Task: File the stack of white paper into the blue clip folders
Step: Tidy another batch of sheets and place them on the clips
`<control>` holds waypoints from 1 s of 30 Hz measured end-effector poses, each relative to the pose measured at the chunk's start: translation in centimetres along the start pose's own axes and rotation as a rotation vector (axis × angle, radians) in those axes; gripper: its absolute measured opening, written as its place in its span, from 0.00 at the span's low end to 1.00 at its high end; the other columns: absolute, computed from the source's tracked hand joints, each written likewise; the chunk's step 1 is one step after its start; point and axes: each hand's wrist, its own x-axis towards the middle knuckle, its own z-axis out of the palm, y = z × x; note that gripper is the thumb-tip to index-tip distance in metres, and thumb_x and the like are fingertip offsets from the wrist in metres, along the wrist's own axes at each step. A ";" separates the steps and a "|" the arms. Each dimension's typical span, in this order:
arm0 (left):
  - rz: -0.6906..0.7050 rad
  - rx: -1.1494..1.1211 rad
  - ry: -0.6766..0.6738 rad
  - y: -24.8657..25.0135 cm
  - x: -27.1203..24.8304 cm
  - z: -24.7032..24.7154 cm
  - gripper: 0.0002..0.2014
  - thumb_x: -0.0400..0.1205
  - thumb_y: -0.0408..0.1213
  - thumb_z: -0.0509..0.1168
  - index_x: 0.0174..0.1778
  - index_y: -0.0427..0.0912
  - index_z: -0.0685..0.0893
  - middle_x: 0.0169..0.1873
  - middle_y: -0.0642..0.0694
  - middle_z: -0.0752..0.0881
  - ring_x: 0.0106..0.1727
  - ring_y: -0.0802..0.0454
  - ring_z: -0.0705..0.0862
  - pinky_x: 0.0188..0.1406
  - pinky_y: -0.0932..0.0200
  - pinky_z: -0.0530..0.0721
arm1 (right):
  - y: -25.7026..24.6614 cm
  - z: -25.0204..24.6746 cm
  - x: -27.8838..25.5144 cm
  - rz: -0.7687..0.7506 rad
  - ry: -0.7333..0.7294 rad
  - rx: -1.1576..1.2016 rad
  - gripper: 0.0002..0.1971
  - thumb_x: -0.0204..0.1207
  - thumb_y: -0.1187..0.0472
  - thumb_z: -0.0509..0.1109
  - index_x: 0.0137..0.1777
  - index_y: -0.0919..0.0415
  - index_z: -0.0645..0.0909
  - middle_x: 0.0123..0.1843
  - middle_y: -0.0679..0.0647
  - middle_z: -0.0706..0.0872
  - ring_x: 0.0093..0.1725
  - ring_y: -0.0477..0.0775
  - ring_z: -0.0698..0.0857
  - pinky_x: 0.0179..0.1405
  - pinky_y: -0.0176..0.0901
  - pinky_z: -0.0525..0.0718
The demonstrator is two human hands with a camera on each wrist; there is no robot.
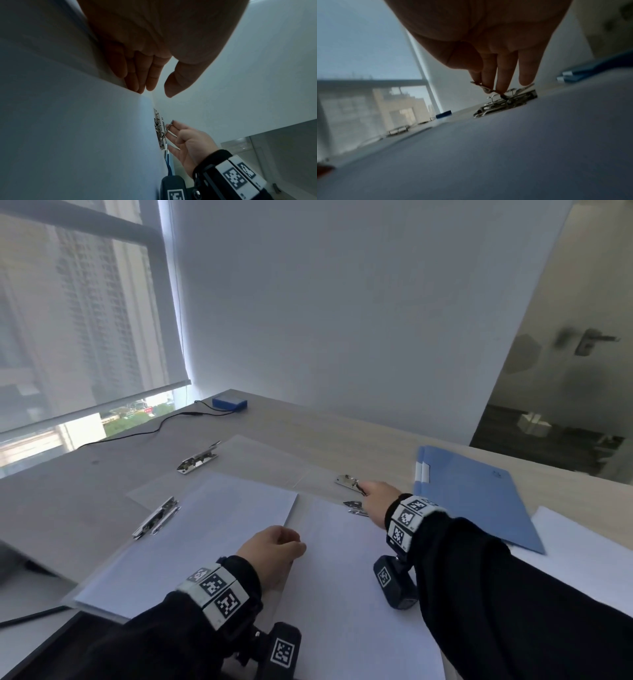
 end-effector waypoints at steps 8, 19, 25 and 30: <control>0.026 0.009 0.009 -0.1 -0.2 0.2 0.14 0.77 0.45 0.68 0.58 0.49 0.84 0.40 0.57 0.84 0.34 0.61 0.80 0.33 0.64 0.77 | -1.6 0.4 0.7 0.026 -0.266 -0.585 0.32 0.80 0.65 0.57 0.84 0.54 0.54 0.82 0.58 0.69 0.76 0.62 0.74 0.73 0.49 0.75; 0.031 0.020 0.011 -0.1 0.1 0.3 0.14 0.77 0.46 0.68 0.58 0.50 0.84 0.39 0.57 0.83 0.34 0.60 0.78 0.38 0.61 0.78 | -1.3 0.2 0.2 -0.032 -0.273 -0.581 0.34 0.80 0.63 0.56 0.85 0.52 0.52 0.84 0.55 0.66 0.78 0.59 0.72 0.73 0.45 0.72; 0.012 0.010 0.000 -0.2 0.3 0.3 0.14 0.77 0.46 0.69 0.58 0.50 0.84 0.41 0.55 0.84 0.36 0.57 0.79 0.38 0.60 0.77 | 3.4 -0.9 -3.2 0.030 -0.052 0.221 0.26 0.79 0.62 0.63 0.78 0.52 0.71 0.79 0.57 0.72 0.76 0.58 0.72 0.69 0.46 0.72; 0.014 0.038 0.000 -0.3 0.5 0.4 0.15 0.76 0.46 0.70 0.58 0.50 0.84 0.43 0.53 0.86 0.38 0.56 0.81 0.40 0.60 0.77 | 10.2 -0.7 -9.6 0.342 0.188 0.947 0.11 0.81 0.63 0.64 0.61 0.57 0.84 0.69 0.61 0.82 0.68 0.64 0.80 0.60 0.58 0.81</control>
